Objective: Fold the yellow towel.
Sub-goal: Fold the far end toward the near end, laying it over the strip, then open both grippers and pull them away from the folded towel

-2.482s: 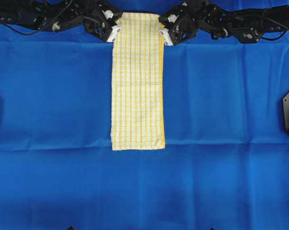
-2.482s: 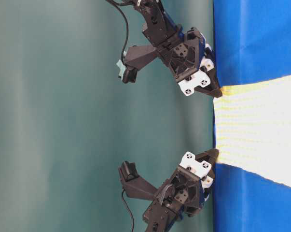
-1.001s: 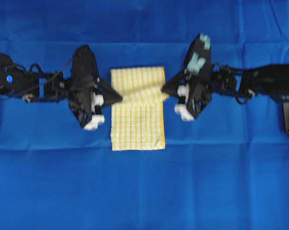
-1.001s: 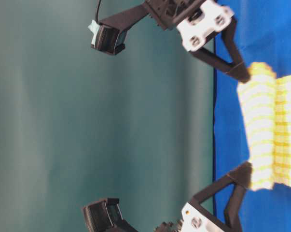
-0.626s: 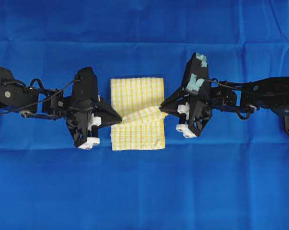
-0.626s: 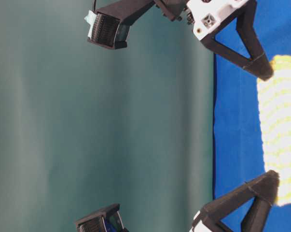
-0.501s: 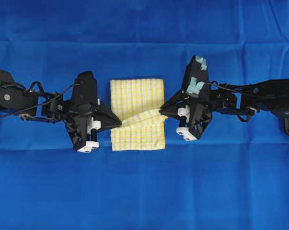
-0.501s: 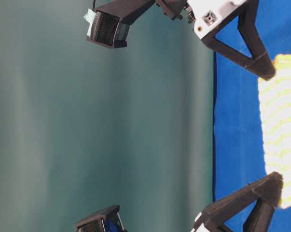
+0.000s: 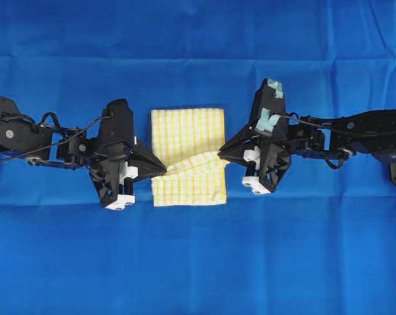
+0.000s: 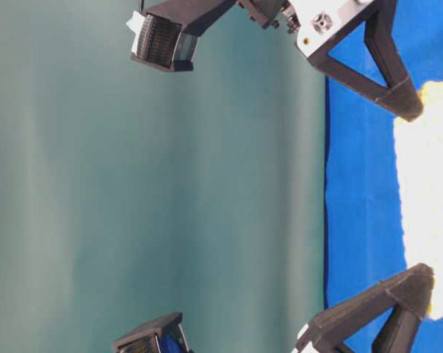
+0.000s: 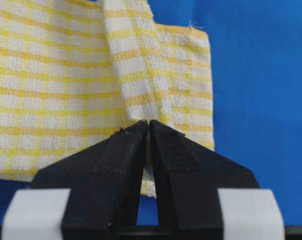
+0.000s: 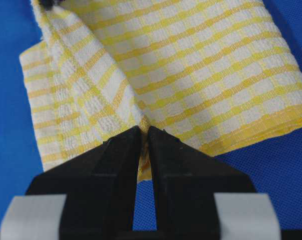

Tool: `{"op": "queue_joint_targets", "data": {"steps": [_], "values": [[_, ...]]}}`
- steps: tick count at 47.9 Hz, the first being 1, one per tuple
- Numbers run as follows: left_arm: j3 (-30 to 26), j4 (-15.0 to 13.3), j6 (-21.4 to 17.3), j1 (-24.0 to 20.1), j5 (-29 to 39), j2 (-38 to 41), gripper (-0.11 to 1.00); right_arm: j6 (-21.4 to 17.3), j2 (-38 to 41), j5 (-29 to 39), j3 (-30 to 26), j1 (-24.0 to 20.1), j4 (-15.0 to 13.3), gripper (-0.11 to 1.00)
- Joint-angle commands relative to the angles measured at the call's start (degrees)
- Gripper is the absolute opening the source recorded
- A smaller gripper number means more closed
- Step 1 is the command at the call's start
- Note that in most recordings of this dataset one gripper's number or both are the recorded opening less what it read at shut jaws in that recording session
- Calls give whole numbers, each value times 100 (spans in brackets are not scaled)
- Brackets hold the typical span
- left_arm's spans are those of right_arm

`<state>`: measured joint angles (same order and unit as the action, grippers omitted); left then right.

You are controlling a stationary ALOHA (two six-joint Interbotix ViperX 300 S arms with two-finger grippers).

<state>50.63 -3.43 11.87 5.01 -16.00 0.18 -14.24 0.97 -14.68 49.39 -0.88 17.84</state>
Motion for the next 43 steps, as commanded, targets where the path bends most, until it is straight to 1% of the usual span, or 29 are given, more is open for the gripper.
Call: {"op": "queue_joint_targets", "data": {"steps": [1, 8, 10, 14, 17, 19, 21, 25, 27, 29, 31, 36, 39, 43], "values": [[-70, -9, -9, -9, -18, -88, 3, 9, -114, -44, -70, -9, 9, 6], [-79, 0, -9, -26, -18, -97, 5, 18, -114, -44, -70, -9, -9, 6], [-70, 0, -9, -26, -18, -97, 10, 9, -105, -35, -70, -26, -9, 7], [-62, 0, -9, -26, -18, -105, 27, 18, -105, -44, -88, -62, -9, 7], [-44, -9, -18, -26, -9, -123, 39, 18, -105, -53, -88, -97, -9, 11], [-44, 0, -26, -26, -18, -132, 47, 9, -105, -70, -88, -114, -9, 20], [-35, 0, -44, -26, 0, -141, 51, 0, -105, -88, -88, -114, 0, 32], [-35, 0, -62, -35, 97, -229, 50, -18, -114, -79, -132, -132, 9, 58], [-35, 0, -70, -35, 149, -281, 50, -18, -105, -53, -149, -149, 9, 70], [-26, 0, -70, -35, 255, -387, 50, -9, -132, -26, -167, -158, 0, 78], [-35, 0, -79, -35, 343, -475, 50, 0, -158, 9, -185, -167, -9, 78], [-35, 9, -97, -35, 536, -738, 50, 35, -360, 158, -220, -167, -62, 71], [-26, 18, -105, -35, 668, -940, 50, 53, -545, 211, -220, -167, -149, 70], [0, 35, -114, -35, 756, -1195, 50, 53, -861, 255, -202, -167, -360, 71]]}}
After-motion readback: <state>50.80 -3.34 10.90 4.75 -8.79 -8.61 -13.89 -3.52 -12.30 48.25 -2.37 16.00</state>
